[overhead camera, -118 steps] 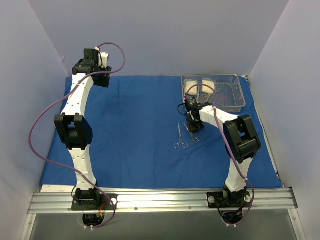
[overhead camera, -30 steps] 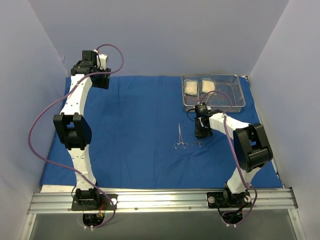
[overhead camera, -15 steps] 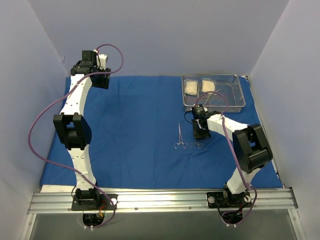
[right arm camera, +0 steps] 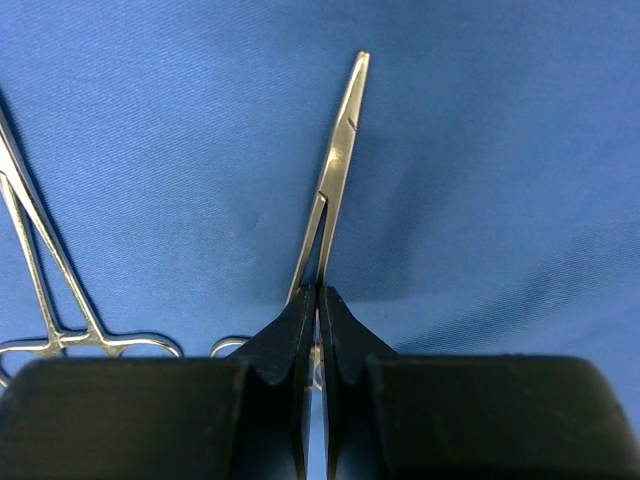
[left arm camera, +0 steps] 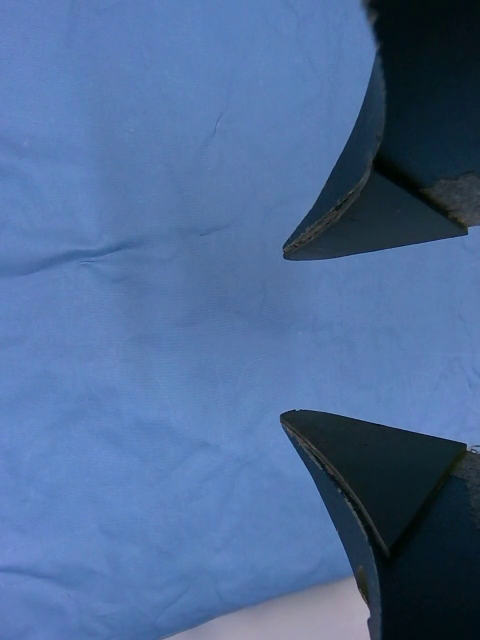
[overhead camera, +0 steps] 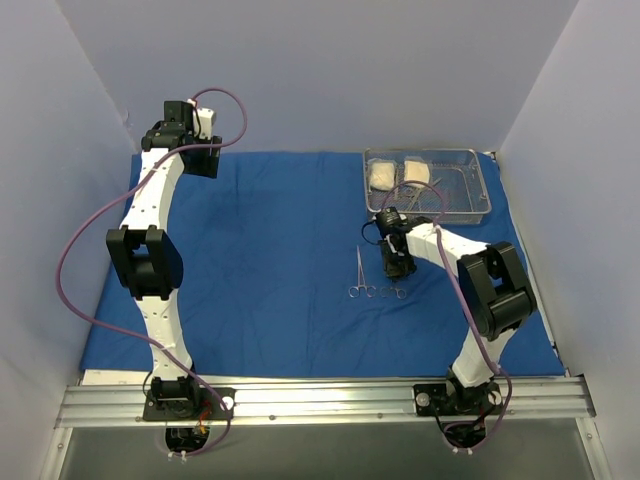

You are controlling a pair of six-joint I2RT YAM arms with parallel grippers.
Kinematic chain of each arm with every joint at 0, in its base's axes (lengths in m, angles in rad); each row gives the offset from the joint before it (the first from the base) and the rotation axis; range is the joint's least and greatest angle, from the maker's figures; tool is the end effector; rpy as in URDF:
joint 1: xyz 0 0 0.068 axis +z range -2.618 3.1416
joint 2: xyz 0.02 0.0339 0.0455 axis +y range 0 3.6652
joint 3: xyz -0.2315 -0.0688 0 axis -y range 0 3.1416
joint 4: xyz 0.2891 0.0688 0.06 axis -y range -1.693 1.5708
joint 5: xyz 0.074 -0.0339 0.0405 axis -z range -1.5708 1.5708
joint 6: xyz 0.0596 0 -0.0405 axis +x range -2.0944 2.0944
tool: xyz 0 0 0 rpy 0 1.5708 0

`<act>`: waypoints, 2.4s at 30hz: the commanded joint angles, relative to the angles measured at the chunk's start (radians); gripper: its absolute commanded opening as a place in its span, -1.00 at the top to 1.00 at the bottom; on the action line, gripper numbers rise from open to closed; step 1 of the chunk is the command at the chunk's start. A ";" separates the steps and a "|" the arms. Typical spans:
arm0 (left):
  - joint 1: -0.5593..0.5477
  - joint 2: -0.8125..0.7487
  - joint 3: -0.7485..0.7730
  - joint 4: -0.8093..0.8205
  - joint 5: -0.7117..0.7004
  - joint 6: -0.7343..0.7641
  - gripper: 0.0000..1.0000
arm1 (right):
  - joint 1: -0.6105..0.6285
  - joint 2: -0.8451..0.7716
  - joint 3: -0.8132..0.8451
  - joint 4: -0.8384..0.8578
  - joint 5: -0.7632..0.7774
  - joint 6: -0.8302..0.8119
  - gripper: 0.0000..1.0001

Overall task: Open and lay out the surgical kit
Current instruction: Place the medical item in the surgical kit, then pick up the medical item from the container.

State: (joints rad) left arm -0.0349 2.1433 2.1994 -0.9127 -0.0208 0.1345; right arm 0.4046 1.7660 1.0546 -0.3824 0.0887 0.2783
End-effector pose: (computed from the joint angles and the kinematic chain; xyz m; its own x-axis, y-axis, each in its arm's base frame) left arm 0.5179 -0.0168 0.2833 -0.7455 0.1602 -0.6470 0.1223 0.9871 0.1034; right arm 0.3553 0.1464 0.0788 -0.8827 -0.0803 -0.4631 -0.1167 0.9919 0.0505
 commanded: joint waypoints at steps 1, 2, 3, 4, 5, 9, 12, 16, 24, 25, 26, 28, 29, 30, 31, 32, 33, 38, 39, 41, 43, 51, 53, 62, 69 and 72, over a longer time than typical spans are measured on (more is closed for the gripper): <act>0.010 -0.033 -0.004 0.034 0.012 -0.012 -0.41 | 0.014 0.050 0.018 -0.085 0.043 -0.036 1.00; 0.010 -0.031 -0.006 0.034 0.012 -0.012 -0.41 | 0.019 0.052 0.021 -0.082 0.040 -0.037 1.00; 0.010 -0.030 -0.009 0.034 0.012 -0.013 -0.41 | 0.020 0.056 0.022 -0.079 0.039 -0.039 1.00; 0.010 -0.031 -0.009 0.034 0.012 -0.013 -0.41 | 0.023 0.059 0.024 -0.078 0.039 -0.042 1.00; 0.010 -0.031 -0.012 0.034 0.010 -0.013 -0.41 | 0.025 0.061 0.027 -0.076 0.042 -0.045 1.00; 0.012 -0.030 -0.013 0.032 0.009 -0.012 -0.41 | 0.034 0.073 0.045 -0.076 0.052 -0.063 1.00; 0.012 -0.028 -0.010 0.034 0.009 -0.012 -0.41 | 0.034 0.084 0.067 -0.078 0.065 -0.086 1.00; 0.013 -0.029 -0.012 0.034 0.007 -0.012 -0.41 | 0.034 0.104 0.076 -0.066 0.063 -0.105 1.00; 0.013 -0.026 -0.010 0.031 0.001 -0.010 -0.41 | 0.034 0.108 0.096 -0.058 0.063 -0.128 1.00; 0.013 -0.026 -0.010 0.031 0.001 -0.010 -0.41 | 0.034 0.108 0.097 -0.062 0.062 -0.128 1.00; 0.012 -0.026 -0.006 0.029 0.001 -0.010 -0.41 | 0.034 0.108 0.097 -0.064 0.060 -0.128 1.00; 0.012 -0.026 -0.006 0.029 -0.004 -0.009 -0.41 | 0.034 0.102 0.094 -0.064 0.054 -0.129 1.00; 0.013 -0.026 -0.006 0.028 -0.002 -0.009 -0.41 | 0.036 0.093 0.093 -0.065 0.051 -0.134 1.00; 0.012 -0.026 -0.007 0.029 -0.002 -0.007 -0.41 | 0.034 0.089 0.099 -0.067 0.048 -0.134 1.00; 0.012 -0.028 -0.007 0.029 0.001 -0.009 -0.41 | 0.036 0.084 0.108 -0.084 0.045 -0.136 1.00; 0.012 -0.034 -0.012 0.031 0.002 -0.010 -0.41 | 0.034 0.075 0.131 -0.091 0.045 -0.139 0.96; 0.010 -0.036 -0.013 0.031 0.005 -0.010 -0.42 | 0.034 0.067 0.142 -0.110 0.046 -0.139 0.94; 0.007 -0.026 -0.010 0.023 -0.005 0.005 -0.41 | 0.034 0.021 0.212 -0.185 0.052 -0.128 0.84; 0.006 -0.025 -0.004 0.023 -0.010 0.005 -0.41 | 0.034 0.015 0.244 -0.212 0.051 -0.128 0.81; 0.003 -0.020 0.003 0.021 -0.010 0.005 -0.41 | 0.034 0.001 0.283 -0.243 0.054 -0.129 0.74; -0.005 -0.019 0.011 0.023 -0.008 0.007 -0.41 | 0.033 -0.003 0.358 -0.292 0.062 -0.131 0.71; -0.017 0.000 0.029 0.008 -0.022 0.024 -0.41 | -0.151 0.110 0.760 -0.283 0.022 -0.096 0.51; -0.026 0.013 0.043 -0.002 -0.031 0.030 -0.41 | -0.212 0.196 0.876 -0.279 0.063 -0.053 0.47; -0.054 0.088 0.177 -0.061 -0.048 0.037 -0.41 | -0.279 0.578 1.237 -0.312 0.177 0.038 0.18; -0.051 0.128 0.214 -0.075 -0.061 0.047 -0.42 | -0.286 0.673 1.240 -0.260 0.149 0.078 0.18; -0.053 0.141 0.226 -0.075 -0.061 0.045 -0.41 | -0.286 0.702 1.234 -0.257 0.154 0.093 0.18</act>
State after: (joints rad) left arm -0.0898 2.2719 2.3711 -0.9779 -0.0719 0.1703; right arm 0.1131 2.5008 2.2616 -0.6353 0.2153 0.3340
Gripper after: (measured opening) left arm 0.707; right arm 0.409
